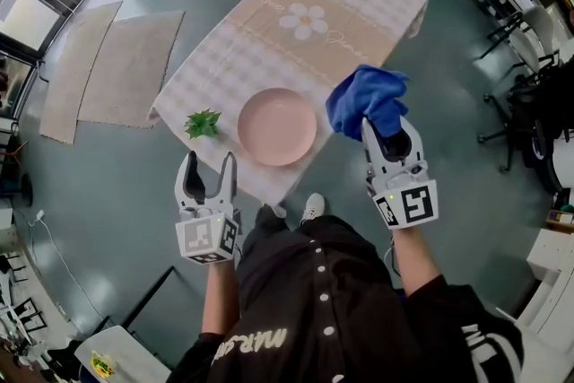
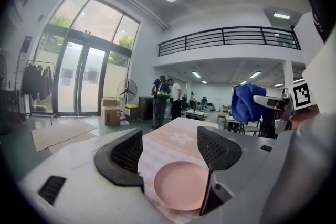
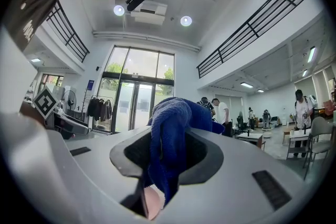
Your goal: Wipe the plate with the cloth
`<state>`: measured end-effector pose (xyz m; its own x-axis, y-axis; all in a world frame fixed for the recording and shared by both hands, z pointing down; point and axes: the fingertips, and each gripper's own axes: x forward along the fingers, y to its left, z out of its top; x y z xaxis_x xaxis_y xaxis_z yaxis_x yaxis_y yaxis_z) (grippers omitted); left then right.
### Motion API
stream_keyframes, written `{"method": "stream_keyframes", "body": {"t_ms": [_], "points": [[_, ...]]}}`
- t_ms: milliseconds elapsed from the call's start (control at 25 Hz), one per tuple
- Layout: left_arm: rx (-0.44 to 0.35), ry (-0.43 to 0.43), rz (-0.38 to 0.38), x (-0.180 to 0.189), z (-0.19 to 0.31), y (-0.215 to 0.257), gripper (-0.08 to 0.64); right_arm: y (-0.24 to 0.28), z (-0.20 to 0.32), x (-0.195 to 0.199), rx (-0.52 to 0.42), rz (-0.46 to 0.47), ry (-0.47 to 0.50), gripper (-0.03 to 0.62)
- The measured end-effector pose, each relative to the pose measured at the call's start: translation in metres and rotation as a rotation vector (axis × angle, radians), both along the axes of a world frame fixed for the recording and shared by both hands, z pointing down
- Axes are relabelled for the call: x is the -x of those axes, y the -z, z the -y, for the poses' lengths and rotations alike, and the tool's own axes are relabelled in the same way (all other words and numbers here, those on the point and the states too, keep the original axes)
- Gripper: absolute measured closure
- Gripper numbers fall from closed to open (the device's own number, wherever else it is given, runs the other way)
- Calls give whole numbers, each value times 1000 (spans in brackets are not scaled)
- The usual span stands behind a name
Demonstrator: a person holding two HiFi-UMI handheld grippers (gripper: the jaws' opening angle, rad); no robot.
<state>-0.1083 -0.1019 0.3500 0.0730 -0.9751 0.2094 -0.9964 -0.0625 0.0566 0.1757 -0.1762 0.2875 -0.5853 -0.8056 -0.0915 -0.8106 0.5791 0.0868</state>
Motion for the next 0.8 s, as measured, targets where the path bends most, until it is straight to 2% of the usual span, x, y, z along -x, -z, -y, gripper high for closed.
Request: {"method": "stream_keyframes", "body": {"t_ms": [400, 600, 800], "points": [[17, -97, 5, 26, 46, -5, 242, 3, 25, 29, 0, -13, -59, 480], [42, -95, -56, 29, 55, -22, 242, -9, 33, 43, 23, -36, -43, 480], [123, -123, -105, 29, 66, -73, 244, -35, 48, 67, 50, -79, -14, 480]]}}
